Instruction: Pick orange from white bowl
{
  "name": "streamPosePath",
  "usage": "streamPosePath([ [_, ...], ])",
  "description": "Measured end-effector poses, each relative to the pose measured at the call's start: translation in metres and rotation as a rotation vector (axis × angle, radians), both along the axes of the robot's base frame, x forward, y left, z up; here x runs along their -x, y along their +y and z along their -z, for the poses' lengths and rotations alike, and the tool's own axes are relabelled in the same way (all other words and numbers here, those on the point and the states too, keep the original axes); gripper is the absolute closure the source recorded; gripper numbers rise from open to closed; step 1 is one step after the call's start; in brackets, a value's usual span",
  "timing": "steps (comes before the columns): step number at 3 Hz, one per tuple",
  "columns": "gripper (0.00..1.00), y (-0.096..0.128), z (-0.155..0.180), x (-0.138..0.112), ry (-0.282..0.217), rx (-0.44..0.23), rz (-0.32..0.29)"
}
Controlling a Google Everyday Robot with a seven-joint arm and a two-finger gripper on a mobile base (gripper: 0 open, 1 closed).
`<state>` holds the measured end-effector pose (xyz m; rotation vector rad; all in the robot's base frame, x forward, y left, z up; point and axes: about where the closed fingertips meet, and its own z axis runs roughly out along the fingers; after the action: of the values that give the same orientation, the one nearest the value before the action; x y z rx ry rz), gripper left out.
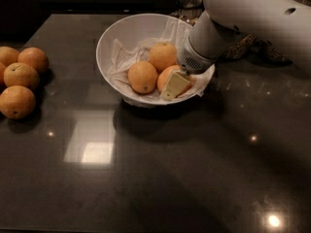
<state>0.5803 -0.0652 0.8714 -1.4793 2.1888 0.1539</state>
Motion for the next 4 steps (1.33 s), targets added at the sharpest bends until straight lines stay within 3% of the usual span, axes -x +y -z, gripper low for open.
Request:
streamPosePath([
  [1,0.47,-0.0028,0.0134,-0.0051,0.023,0.009,0.017],
  [3,0.93,-0.0028,0.0136,-0.0051,0.024,0.009,0.017],
  [4,1.00,-0.0028,0.0136,-0.0051,0.024,0.009,0.017],
])
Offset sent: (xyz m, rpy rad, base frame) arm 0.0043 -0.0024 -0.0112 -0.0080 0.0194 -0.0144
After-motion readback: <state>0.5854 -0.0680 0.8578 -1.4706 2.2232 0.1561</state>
